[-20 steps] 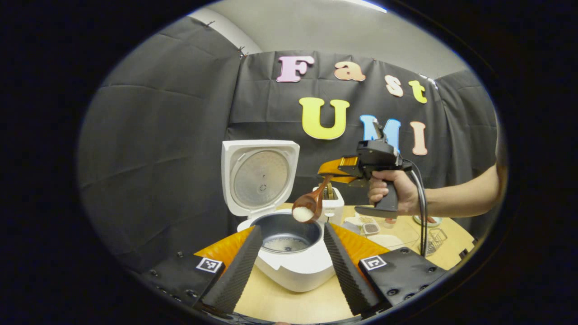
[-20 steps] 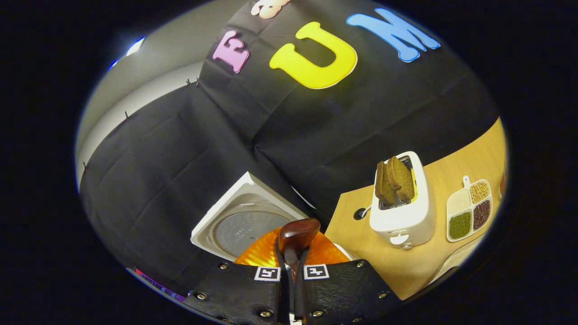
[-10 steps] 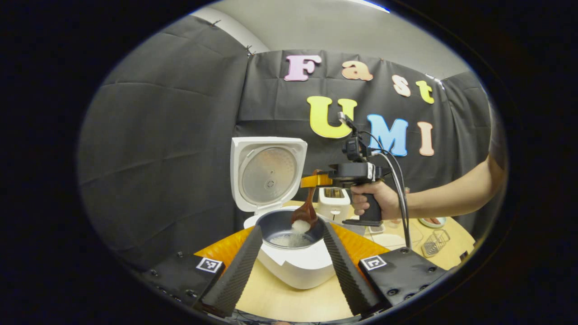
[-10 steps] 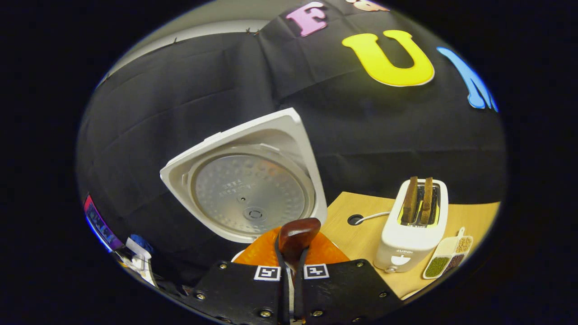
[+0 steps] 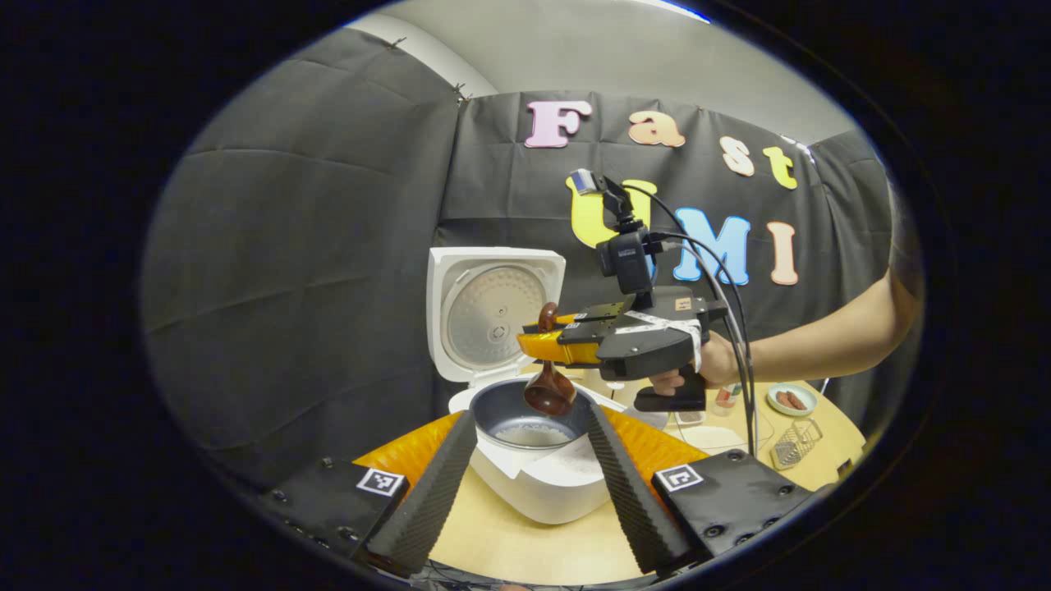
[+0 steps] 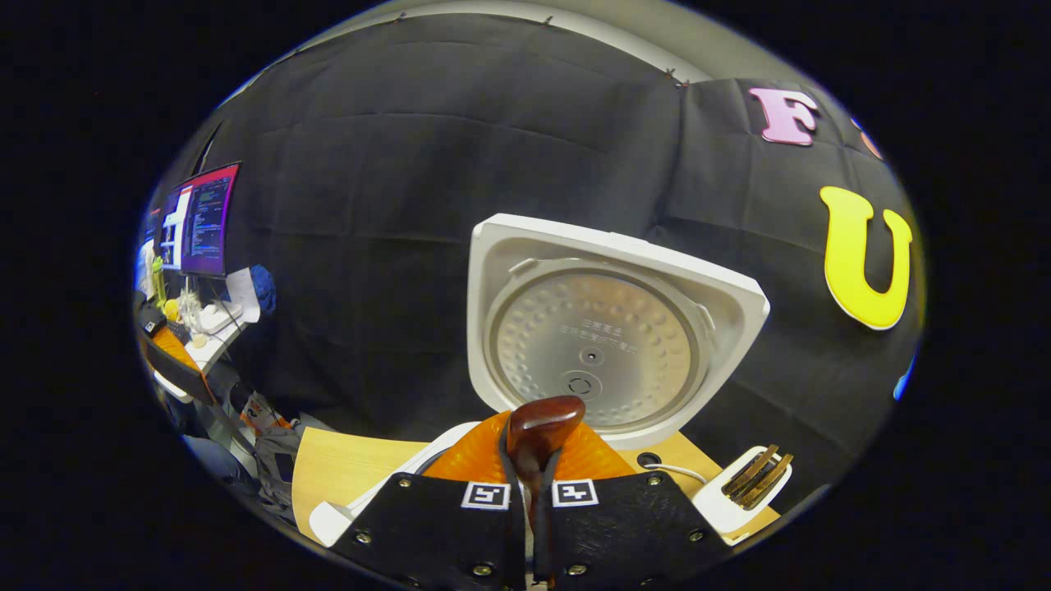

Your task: Close the left gripper, press the button to open the rice cooker; take a wooden spoon from the chopstick holder with the right hand, scoop a spoonful of rice and pour it into the rice cooker, then put the wooden spoon back into the chopstick holder.

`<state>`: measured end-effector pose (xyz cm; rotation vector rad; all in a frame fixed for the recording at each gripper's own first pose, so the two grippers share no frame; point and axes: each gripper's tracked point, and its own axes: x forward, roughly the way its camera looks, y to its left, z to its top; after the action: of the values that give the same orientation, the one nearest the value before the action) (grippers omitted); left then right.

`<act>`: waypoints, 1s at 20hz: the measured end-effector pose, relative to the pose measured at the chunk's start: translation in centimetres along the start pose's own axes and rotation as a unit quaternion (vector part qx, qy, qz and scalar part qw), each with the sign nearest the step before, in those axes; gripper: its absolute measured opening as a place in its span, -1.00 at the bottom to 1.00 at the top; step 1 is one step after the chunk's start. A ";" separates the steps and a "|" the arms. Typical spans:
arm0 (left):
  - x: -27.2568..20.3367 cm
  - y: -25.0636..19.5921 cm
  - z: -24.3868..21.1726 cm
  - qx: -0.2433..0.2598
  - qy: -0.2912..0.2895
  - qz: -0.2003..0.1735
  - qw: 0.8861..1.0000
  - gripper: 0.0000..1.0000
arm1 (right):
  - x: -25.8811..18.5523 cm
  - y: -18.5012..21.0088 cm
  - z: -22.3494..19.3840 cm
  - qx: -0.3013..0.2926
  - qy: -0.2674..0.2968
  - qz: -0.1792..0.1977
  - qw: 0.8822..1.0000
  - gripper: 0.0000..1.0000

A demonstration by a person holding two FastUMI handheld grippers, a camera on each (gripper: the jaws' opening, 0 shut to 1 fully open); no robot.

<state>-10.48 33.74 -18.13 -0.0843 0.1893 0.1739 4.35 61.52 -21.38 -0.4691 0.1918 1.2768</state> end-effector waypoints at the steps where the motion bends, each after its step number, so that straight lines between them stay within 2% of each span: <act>1: -0.3 0.0 0.1 -0.001 -0.001 -0.001 1.000 0.91 | -0.4 -0.2 0.3 0.003 -0.005 -0.003 1.000 -0.91; 2: -0.4 0.0 0.0 0.000 -0.001 -0.001 1.000 0.84 | -0.6 -0.6 0.8 0.015 -0.013 -0.010 1.000 -0.91; 5: -0.9 -0.4 0.1 0.000 -0.003 -0.003 1.000 0.84 | -3.1 -3.2 2.3 0.085 -0.036 -0.042 0.995 -0.91; 8: -0.8 -1.4 0.6 -0.010 -0.005 -0.013 1.000 0.91 | -6.0 -6.8 3.9 0.186 -0.065 -0.073 0.978 -0.91; 9: -0.7 -1.8 0.8 -0.013 -0.006 -0.016 1.000 0.84 | -7.1 -7.9 4.3 0.229 -0.078 -0.077 0.967 -0.91; 10: -0.5 -2.2 1.0 -0.016 -0.007 -0.021 1.000 0.91 | -8.3 -8.6 4.4 0.270 -0.091 -0.081 0.955 -0.91; 11: -0.3 -2.5 1.2 -0.018 -0.009 -0.026 0.999 0.84 | -9.3 -9.4 4.6 0.312 -0.102 -0.086 0.941 -0.91; 12: -0.1 -3.0 1.2 -0.020 -0.010 -0.030 0.999 0.92 | -10.1 -9.9 4.4 0.348 -0.112 -0.084 0.927 -0.91; 14: 0.6 -4.0 0.9 -0.022 -0.006 -0.040 0.999 0.91 | -12.3 -11.4 3.5 0.413 -0.126 -0.089 0.898 -0.91; 16: 1.4 -5.1 1.2 -0.020 -0.008 -0.051 0.998 0.83 | -14.8 -12.4 3.2 0.454 -0.139 -0.097 0.875 -0.91; 17: 1.9 -5.7 1.3 -0.018 -0.010 -0.057 0.998 0.91 | -16.2 -12.9 3.0 0.465 -0.144 -0.104 0.867 -0.91; 18: 2.2 -6.4 1.5 -0.017 -0.011 -0.063 0.998 0.84 | -17.6 -13.2 2.7 0.475 -0.148 -0.113 0.860 -0.91; 20: 2.6 -7.9 1.9 -0.020 -0.015 -0.074 0.997 0.91 | -20.7 -13.9 1.9 0.498 -0.157 -0.127 0.843 -0.91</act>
<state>-6.15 26.63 -16.22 -0.1344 0.1492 0.0321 11.32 41.40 -8.36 0.5984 0.4613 0.8189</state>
